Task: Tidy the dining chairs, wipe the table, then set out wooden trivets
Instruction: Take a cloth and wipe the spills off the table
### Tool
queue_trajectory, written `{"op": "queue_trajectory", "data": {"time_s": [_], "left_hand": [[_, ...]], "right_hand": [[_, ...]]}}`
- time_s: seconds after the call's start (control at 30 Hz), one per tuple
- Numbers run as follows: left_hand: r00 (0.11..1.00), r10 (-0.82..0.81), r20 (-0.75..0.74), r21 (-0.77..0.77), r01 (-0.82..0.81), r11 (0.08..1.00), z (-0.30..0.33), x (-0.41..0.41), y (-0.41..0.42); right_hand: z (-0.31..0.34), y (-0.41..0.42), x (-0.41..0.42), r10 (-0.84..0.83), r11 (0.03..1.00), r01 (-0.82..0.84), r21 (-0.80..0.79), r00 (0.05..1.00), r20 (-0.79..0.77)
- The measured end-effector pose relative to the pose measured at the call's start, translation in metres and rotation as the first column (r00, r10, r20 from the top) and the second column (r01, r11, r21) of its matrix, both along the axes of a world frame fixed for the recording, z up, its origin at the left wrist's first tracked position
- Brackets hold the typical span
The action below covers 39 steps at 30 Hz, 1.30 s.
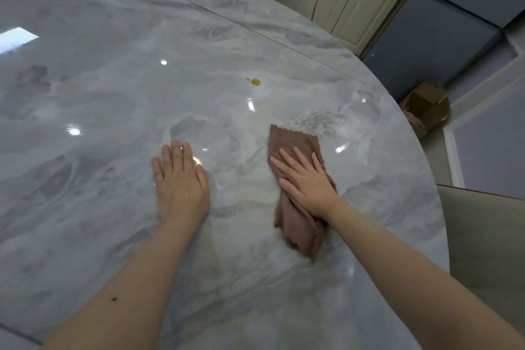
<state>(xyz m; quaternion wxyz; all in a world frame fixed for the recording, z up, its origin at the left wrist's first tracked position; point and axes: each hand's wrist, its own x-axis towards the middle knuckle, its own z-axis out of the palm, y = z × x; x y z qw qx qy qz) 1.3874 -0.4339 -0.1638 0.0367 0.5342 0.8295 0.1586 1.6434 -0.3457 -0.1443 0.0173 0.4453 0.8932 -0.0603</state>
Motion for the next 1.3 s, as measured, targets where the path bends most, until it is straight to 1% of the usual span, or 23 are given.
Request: {"op": "queue_trajectory", "data": {"time_s": [0.1, 0.2, 0.23, 0.3, 0.37, 0.4, 0.43, 0.47, 0.5, 0.57, 0.63, 0.67, 0.7, 0.73, 0.77, 0.83, 0.87, 0.93, 1.0, 1.07, 1.17, 1.23, 1.3], "left_hand": [[1.0, 0.003, -0.012, 0.002, -0.003, 1.0, -0.003, 0.0, 0.001], [1.0, 0.009, -0.015, -0.007, -0.009, 1.0, -0.004, -0.001, 0.001], [1.0, 0.007, -0.012, -0.01, -0.007, 1.0, -0.003, -0.001, 0.001], [1.0, -0.002, -0.008, -0.005, 0.002, 1.0, -0.002, -0.001, 0.001], [1.0, 0.002, 0.003, 0.001, -0.002, 1.0, -0.001, -0.002, 0.001], [1.0, 0.002, 0.009, 0.0, -0.002, 1.0, 0.0, -0.001, 0.0], [1.0, -0.001, 0.01, 0.002, 0.001, 1.0, 0.003, 0.001, -0.001], [1.0, -0.001, 0.01, 0.005, 0.001, 1.0, 0.004, 0.001, -0.002], [1.0, -0.001, 0.015, 0.006, 0.001, 1.0, 0.005, 0.001, -0.002], [1.0, -0.001, 0.029, 0.003, 0.001, 1.0, 0.007, 0.002, -0.003], [1.0, 0.002, 0.029, -0.001, -0.002, 1.0, 0.008, 0.002, -0.004], [1.0, 0.002, 0.029, -0.003, -0.001, 1.0, 0.008, 0.002, -0.004], [1.0, 0.001, 0.031, -0.007, -0.001, 1.0, 0.008, 0.002, -0.004], [1.0, 0.002, 0.031, -0.01, -0.002, 1.0, 0.008, 0.002, -0.004], [1.0, 0.001, 0.031, -0.015, -0.001, 1.0, 0.008, 0.002, -0.004], [1.0, 0.0, 0.03, -0.014, 0.0, 1.0, 0.007, 0.003, -0.004], [1.0, -0.001, 0.027, -0.007, 0.001, 1.0, 0.007, 0.002, -0.003], [1.0, 0.001, 0.017, -0.008, -0.001, 1.0, 0.006, 0.002, -0.002], [1.0, 0.01, 0.015, -0.014, -0.01, 1.0, 0.005, 0.002, -0.001], [1.0, 0.014, 0.009, 0.0, -0.014, 1.0, 0.003, 0.002, 0.0], [1.0, 0.013, -0.001, 0.002, -0.013, 1.0, 0.0, 0.001, 0.001], [1.0, 0.009, 0.004, 0.001, -0.009, 1.0, 0.0, 0.0, 0.002], [1.0, -0.003, 0.025, 0.009, 0.003, 1.0, 0.0, -0.001, 0.002]], "right_hand": [[-0.003, 0.023, -0.05, -0.165, 0.986, 0.165, -0.016, 0.986, -0.033], [-0.004, 0.025, -0.093, -0.194, 0.981, 0.194, -0.003, 0.98, -0.041], [-0.004, 0.017, -0.098, -0.149, 0.989, 0.149, 0.017, 0.988, -0.041], [-0.004, -0.011, -0.093, 0.016, 0.999, -0.011, 0.05, 0.996, -0.087], [-0.007, -0.042, -0.075, 0.149, 0.989, -0.148, 0.019, 0.969, -0.196], [-0.009, -0.057, -0.063, 0.17, 0.984, -0.18, -0.014, 0.948, -0.27], [-0.007, -0.071, -0.052, 0.135, 0.984, -0.168, -0.063, 0.924, -0.357], [-0.005, -0.082, -0.044, 0.041, 0.983, -0.116, -0.14, 0.892, -0.451], [0.003, -0.09, -0.039, -0.103, 0.969, -0.037, -0.246, 0.84, -0.532], [0.026, -0.093, -0.037, -0.401, 0.893, 0.124, -0.432, 0.658, -0.638], [0.05, -0.085, -0.039, -0.579, 0.811, 0.235, -0.536, 0.455, -0.676], [0.061, -0.078, -0.039, -0.639, 0.767, 0.255, -0.589, 0.394, -0.66], [0.069, -0.07, -0.039, -0.692, 0.717, 0.257, -0.648, 0.374, -0.618], [0.073, -0.063, -0.038, -0.729, 0.672, 0.257, -0.695, 0.396, -0.558], [0.073, -0.059, -0.037, -0.736, 0.653, 0.301, -0.695, 0.467, -0.49], [0.064, -0.057, -0.035, -0.667, 0.718, 0.474, -0.509, 0.678, -0.309], [0.058, -0.061, -0.035, -0.629, 0.755, 0.524, -0.393, 0.747, -0.214], [0.04, -0.075, -0.044, -0.568, 0.812, 0.535, -0.234, 0.816, -0.106], [0.019, -0.085, -0.058, -0.489, 0.867, 0.482, -0.124, 0.871, -0.033], [0.005, -0.076, -0.076, -0.434, 0.9, 0.432, -0.062, 0.901, -0.017], [0.0, -0.046, -0.111, -0.365, 0.93, 0.358, -0.086, 0.927, -0.085], [-0.002, -0.044, -0.127, -0.222, 0.975, 0.215, -0.06, 0.966, -0.131], [0.0, -0.052, -0.119, -0.069, 0.997, 0.065, -0.037, 0.989, -0.131]]}}
